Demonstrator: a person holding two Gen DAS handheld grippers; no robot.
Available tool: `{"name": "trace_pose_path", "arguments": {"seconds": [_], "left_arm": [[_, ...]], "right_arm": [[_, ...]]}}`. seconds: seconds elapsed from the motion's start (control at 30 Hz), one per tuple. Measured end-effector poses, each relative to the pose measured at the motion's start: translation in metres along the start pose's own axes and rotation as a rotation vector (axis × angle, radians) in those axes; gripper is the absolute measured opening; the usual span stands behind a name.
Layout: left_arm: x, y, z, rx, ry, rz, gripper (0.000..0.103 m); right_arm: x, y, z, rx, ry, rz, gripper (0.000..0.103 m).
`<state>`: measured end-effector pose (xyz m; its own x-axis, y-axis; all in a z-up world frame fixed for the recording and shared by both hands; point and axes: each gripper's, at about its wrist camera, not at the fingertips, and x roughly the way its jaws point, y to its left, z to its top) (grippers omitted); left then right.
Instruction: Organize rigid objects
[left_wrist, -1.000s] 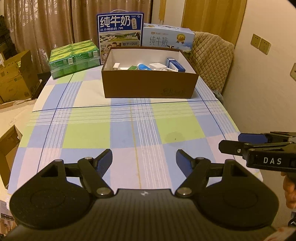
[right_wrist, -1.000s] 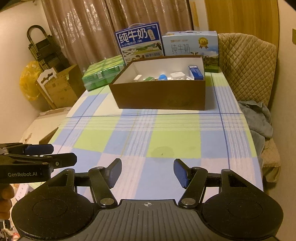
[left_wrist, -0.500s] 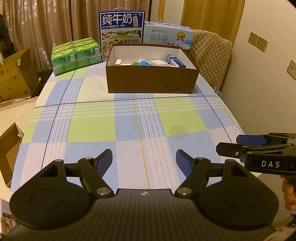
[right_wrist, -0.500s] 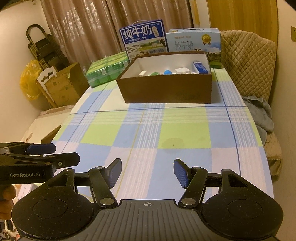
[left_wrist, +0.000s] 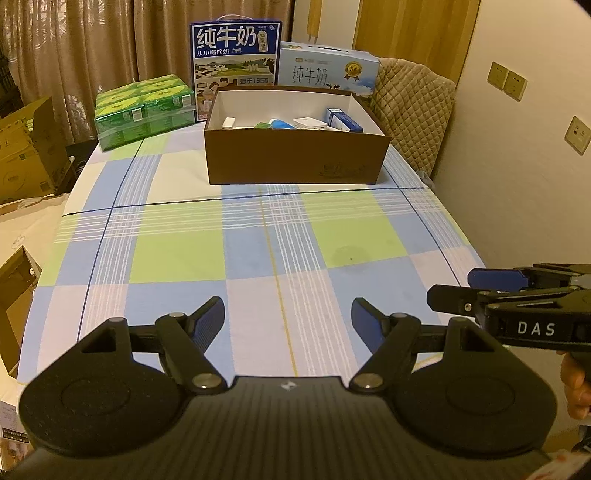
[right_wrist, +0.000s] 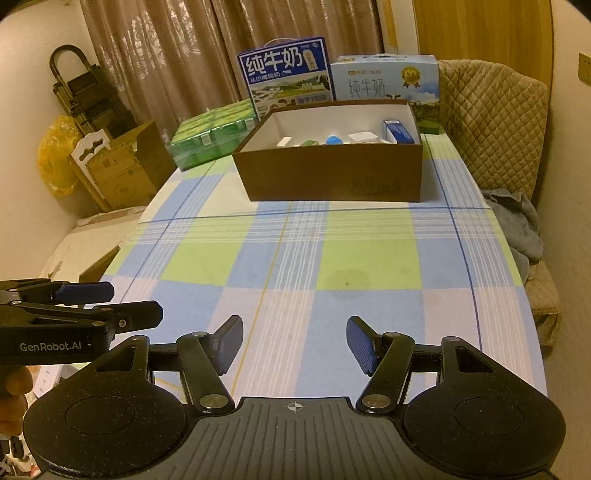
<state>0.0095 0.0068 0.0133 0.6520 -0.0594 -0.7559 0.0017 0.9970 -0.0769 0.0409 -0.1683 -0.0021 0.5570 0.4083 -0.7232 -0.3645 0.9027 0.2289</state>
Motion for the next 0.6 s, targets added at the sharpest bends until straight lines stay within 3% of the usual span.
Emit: {"name": "trace_pose_path", "arguments": {"seconds": [0.6], "left_arm": [[0.0083,-0.0016,0.0037,0.002,0.009,0.003,0.073]], "right_arm": [[0.0032,-0.0039,0.0024,0.015,0.007,-0.003,0.059]]}}
